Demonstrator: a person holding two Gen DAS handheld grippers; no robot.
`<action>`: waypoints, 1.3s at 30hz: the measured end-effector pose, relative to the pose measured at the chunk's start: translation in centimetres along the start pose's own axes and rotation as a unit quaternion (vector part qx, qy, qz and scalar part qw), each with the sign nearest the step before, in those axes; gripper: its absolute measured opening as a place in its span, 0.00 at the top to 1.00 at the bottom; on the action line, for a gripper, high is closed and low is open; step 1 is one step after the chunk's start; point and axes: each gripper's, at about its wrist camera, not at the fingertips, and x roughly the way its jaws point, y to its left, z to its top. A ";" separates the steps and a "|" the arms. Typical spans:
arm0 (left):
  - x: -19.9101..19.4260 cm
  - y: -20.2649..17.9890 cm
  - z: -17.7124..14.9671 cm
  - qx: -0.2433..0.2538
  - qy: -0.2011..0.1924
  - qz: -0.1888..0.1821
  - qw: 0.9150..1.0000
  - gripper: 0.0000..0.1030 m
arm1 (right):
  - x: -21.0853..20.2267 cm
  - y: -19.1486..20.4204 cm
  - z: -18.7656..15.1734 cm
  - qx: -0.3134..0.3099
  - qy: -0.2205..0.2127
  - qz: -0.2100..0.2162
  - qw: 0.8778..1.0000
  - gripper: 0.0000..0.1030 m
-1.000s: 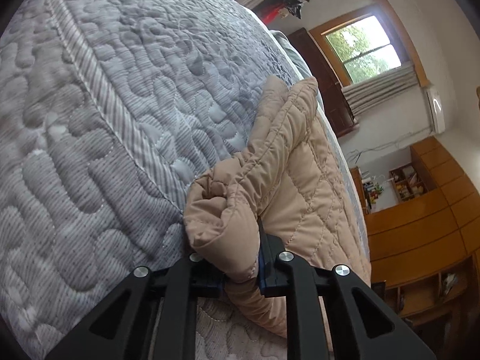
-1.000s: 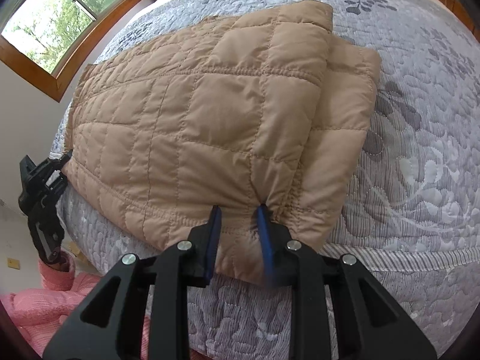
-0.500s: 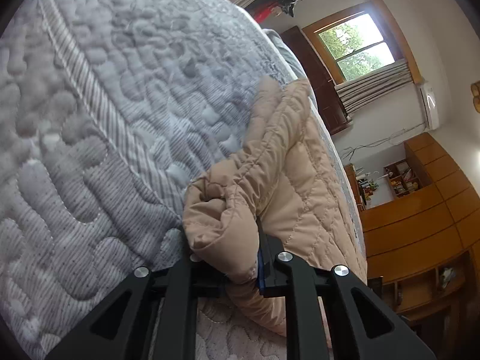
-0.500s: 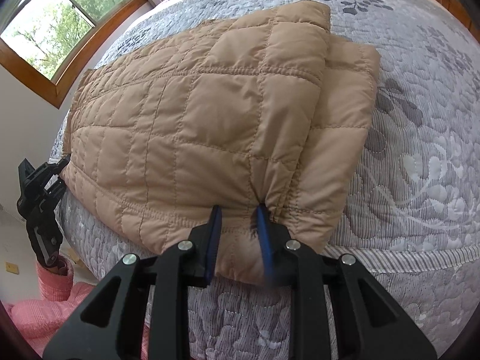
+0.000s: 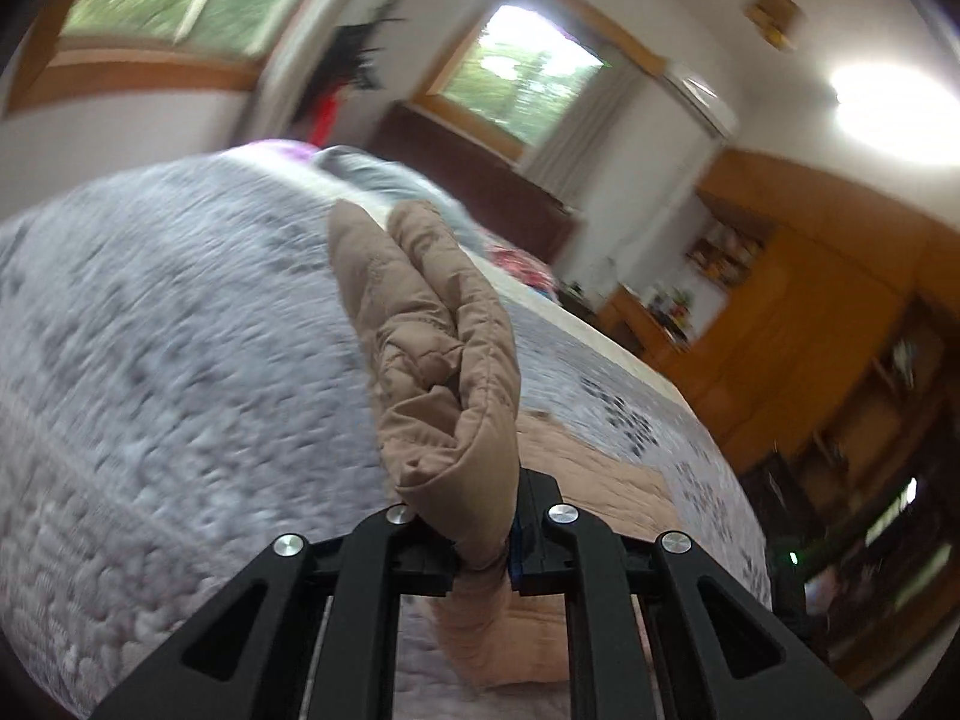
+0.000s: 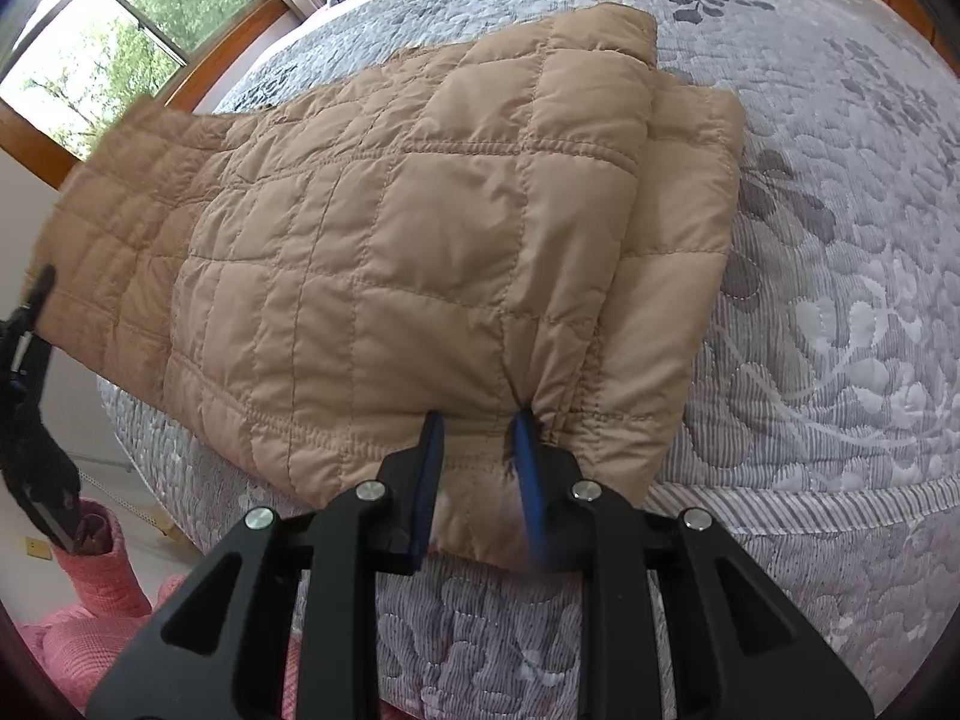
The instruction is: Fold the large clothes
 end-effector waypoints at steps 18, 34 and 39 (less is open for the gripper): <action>11.0 -10.3 -6.6 0.128 0.187 -0.064 0.972 0.89 | -0.4 -0.6 0.0 0.010 0.003 0.023 1.000 0.76; 15.1 -7.9 -10.2 0.116 0.241 -0.064 0.962 0.88 | -0.1 -0.7 0.2 0.013 0.011 0.025 1.000 0.75; 13.6 -8.2 -8.5 0.105 0.245 -0.081 0.960 0.83 | -0.7 0.5 0.6 0.007 0.016 0.007 1.000 0.68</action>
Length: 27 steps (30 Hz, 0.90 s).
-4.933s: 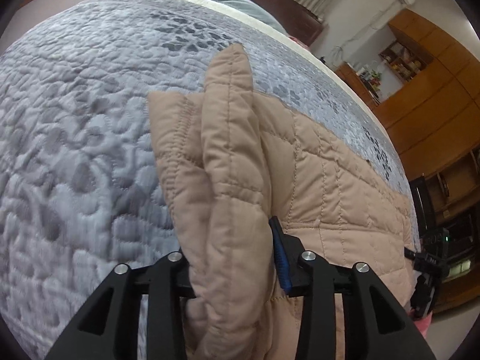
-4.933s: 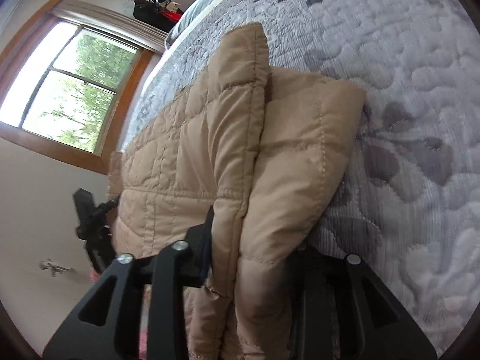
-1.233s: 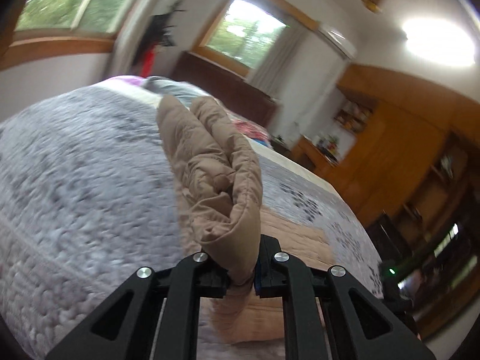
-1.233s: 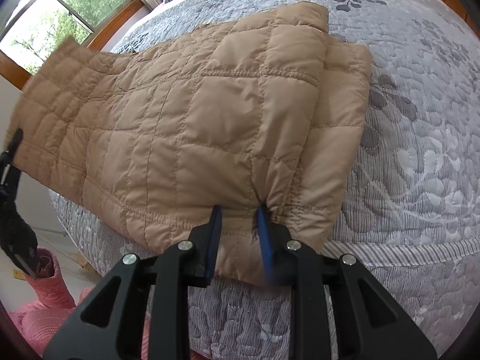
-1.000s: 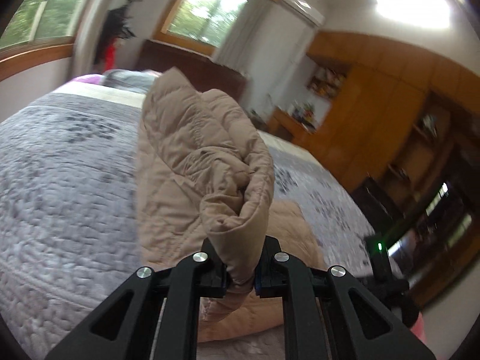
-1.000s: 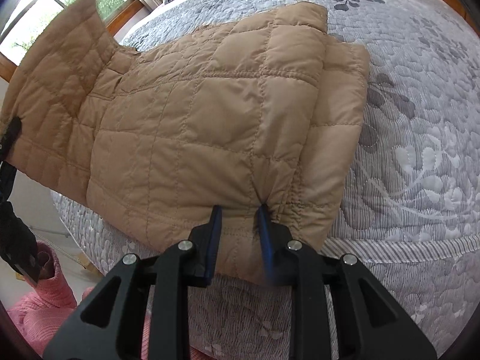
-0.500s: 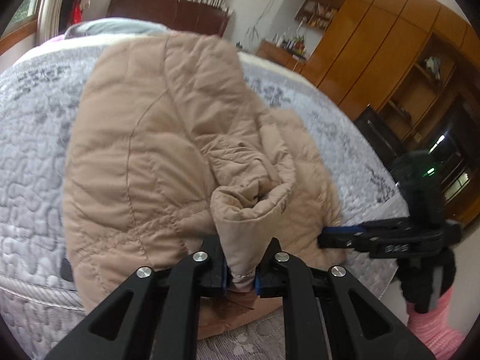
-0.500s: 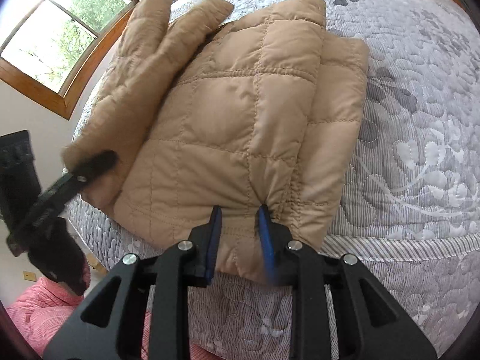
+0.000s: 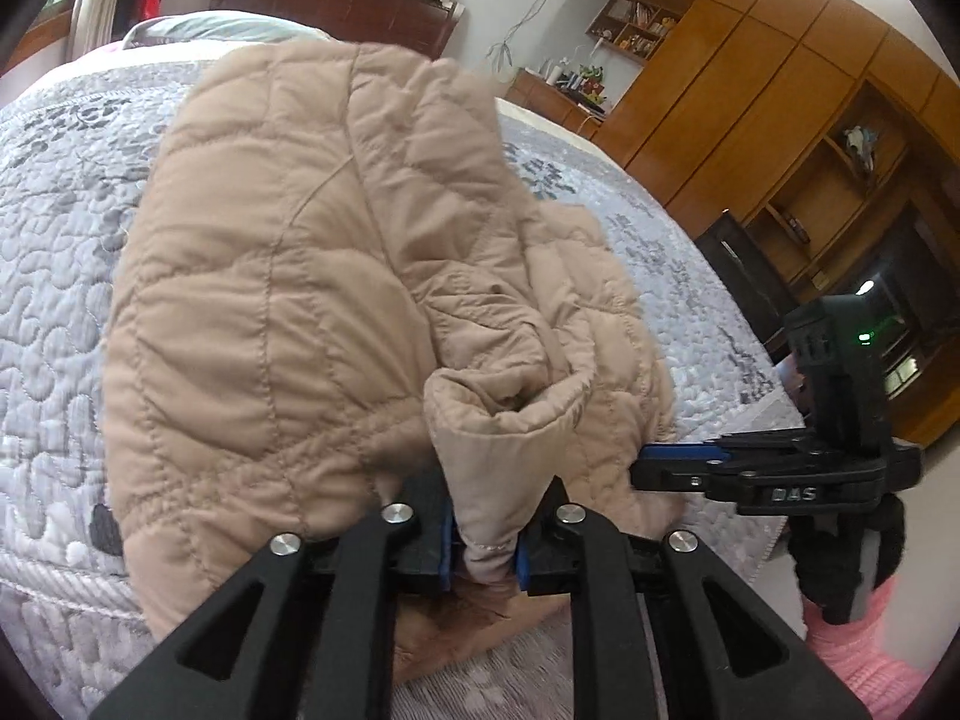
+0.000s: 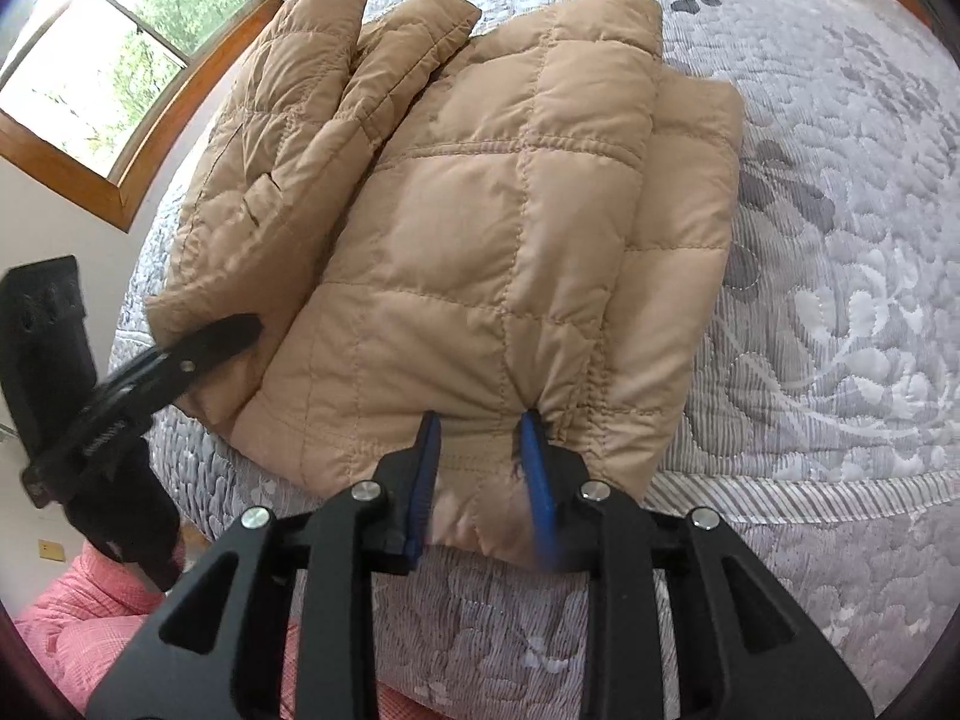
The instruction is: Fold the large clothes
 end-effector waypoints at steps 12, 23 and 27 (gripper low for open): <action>-8.1 1.8 1.5 -0.035 -0.024 -0.011 0.999 0.63 | -4.8 3.0 3.2 -0.005 -0.050 -0.006 0.999 0.45; -5.2 6.4 5.5 -0.047 -0.007 0.161 0.986 0.63 | -2.2 6.7 9.0 0.005 -0.003 0.037 0.999 0.28; -4.4 7.0 5.3 -0.045 -0.001 0.153 0.987 0.63 | -0.6 7.4 10.2 0.015 0.019 0.039 0.999 0.25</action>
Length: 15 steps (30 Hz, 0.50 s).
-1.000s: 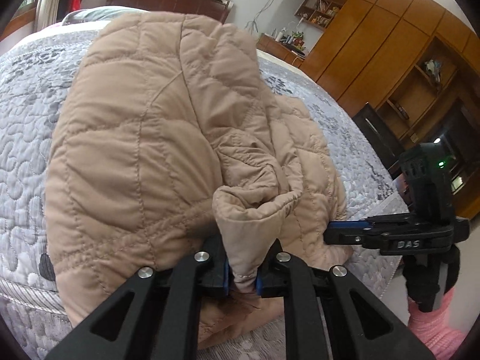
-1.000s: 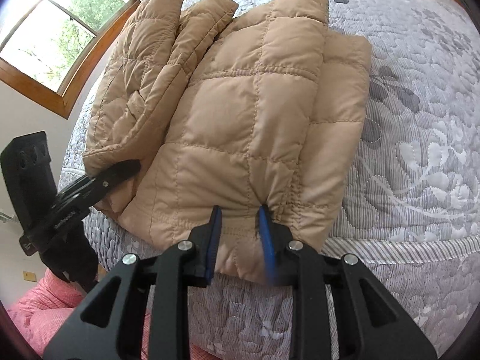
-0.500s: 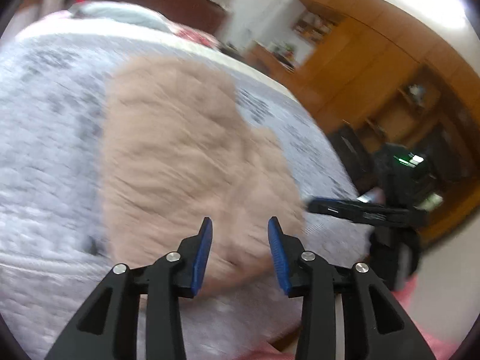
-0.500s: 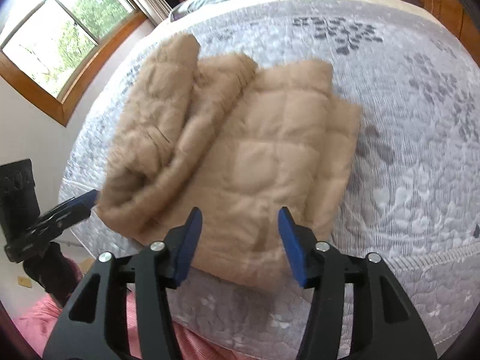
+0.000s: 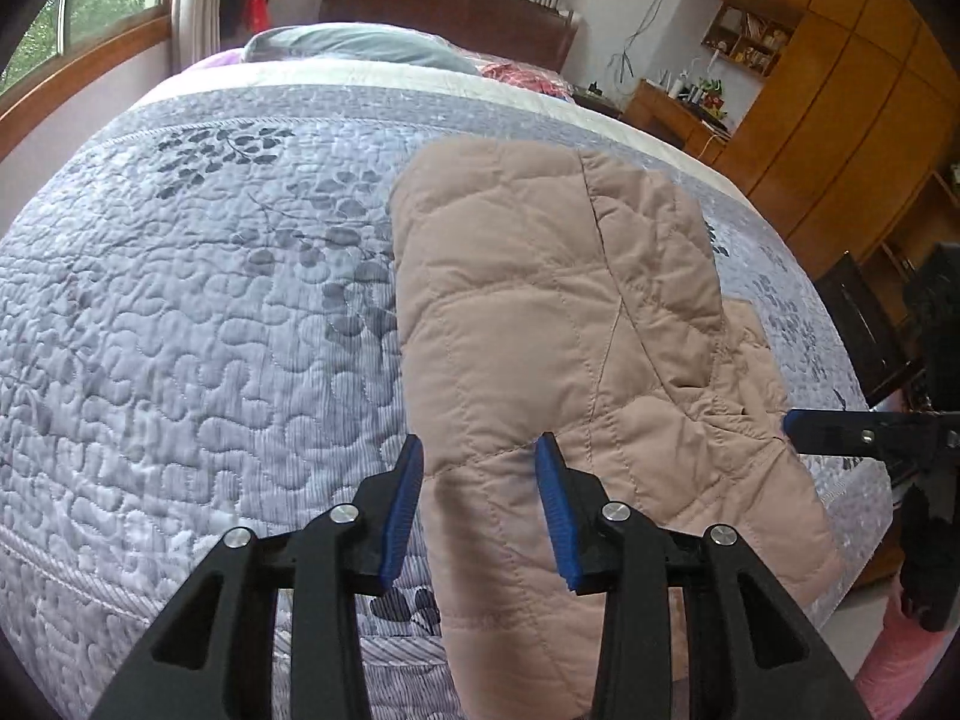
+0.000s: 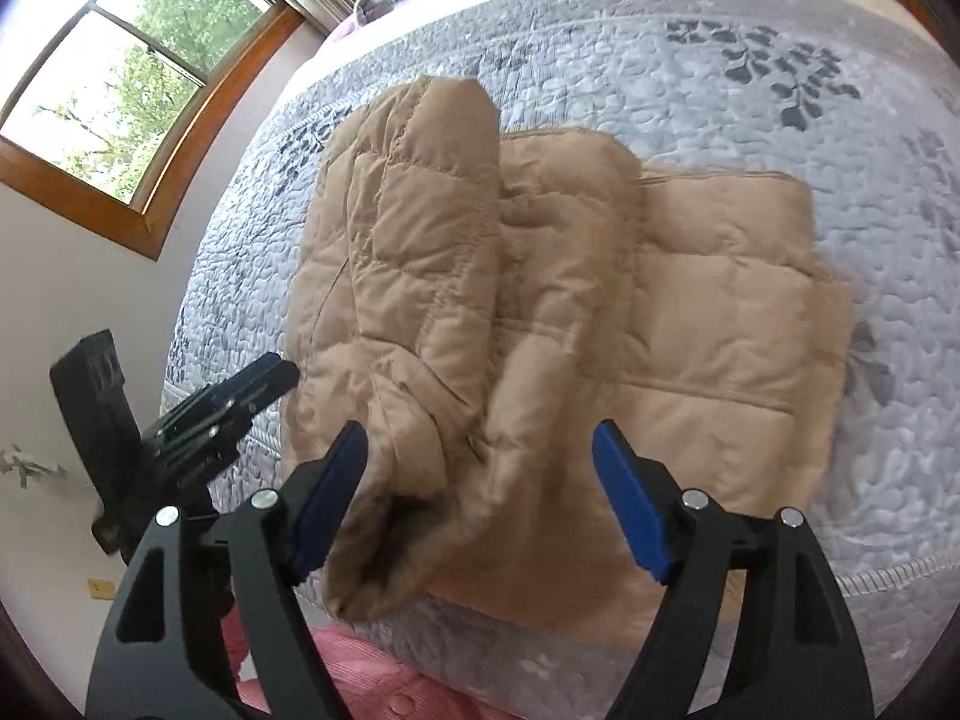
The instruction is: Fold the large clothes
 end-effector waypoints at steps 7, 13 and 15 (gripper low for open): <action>0.5 -0.2 0.0 0.012 -0.005 -0.005 1.000 0.62 | 3.6 2.1 1.5 -0.005 0.035 -0.027 0.999 0.26; -0.2 1.0 0.1 -0.008 -0.009 -0.022 1.000 0.62 | 3.5 3.6 1.1 -0.051 0.020 -0.056 0.997 0.64; -0.8 1.6 0.2 -0.017 -0.019 -0.021 0.999 0.62 | 2.7 4.2 0.8 -0.071 0.009 -0.051 0.996 0.71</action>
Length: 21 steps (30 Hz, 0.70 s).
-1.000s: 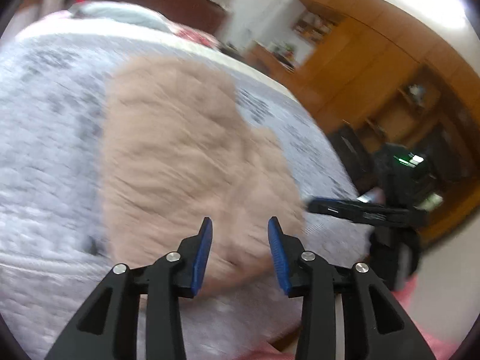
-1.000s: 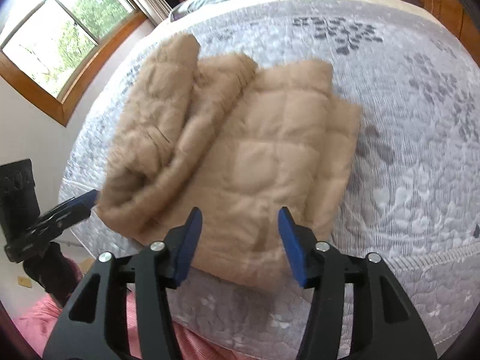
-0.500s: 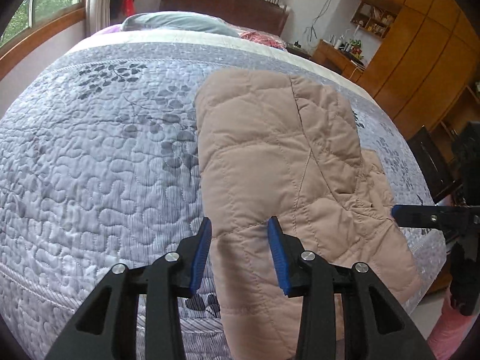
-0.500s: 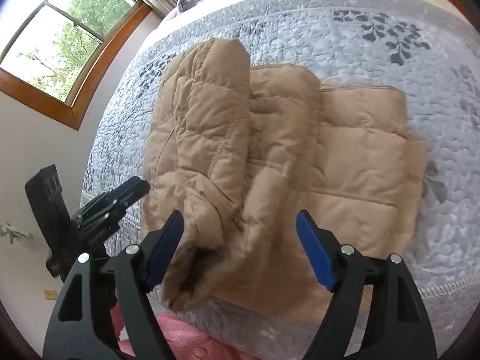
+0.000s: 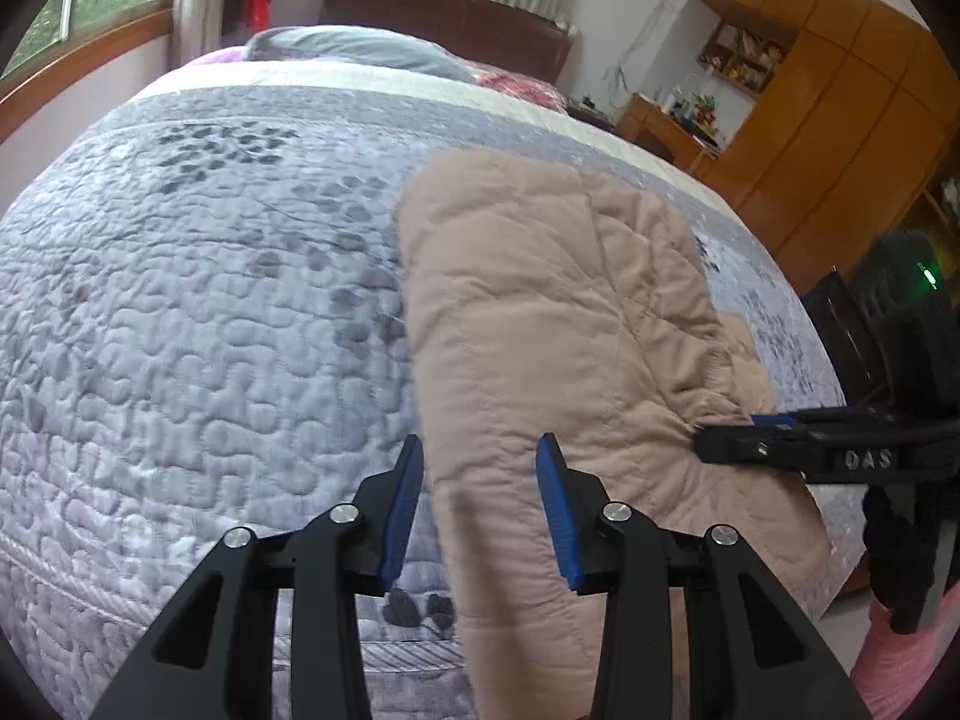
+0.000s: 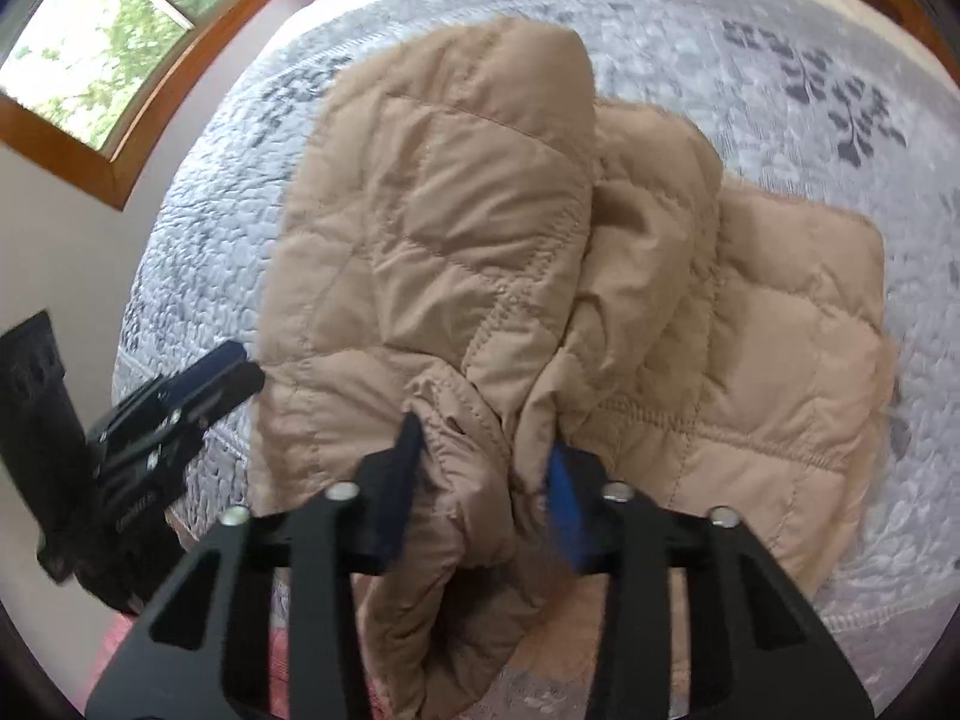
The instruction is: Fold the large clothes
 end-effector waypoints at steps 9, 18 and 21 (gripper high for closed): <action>-2.0 -1.6 0.4 0.015 -0.022 -0.016 1.000 0.62 | -5.9 -0.4 -2.0 -0.027 -0.070 0.008 0.997 0.76; -1.3 -6.7 0.0 0.065 -0.015 -0.038 0.997 0.61 | -10.6 -5.7 -5.2 0.012 -0.113 0.004 0.993 0.77; -0.5 -8.3 -0.5 0.082 -0.004 -0.043 0.996 0.61 | -10.6 -7.9 -6.0 0.031 -0.115 0.006 0.993 0.77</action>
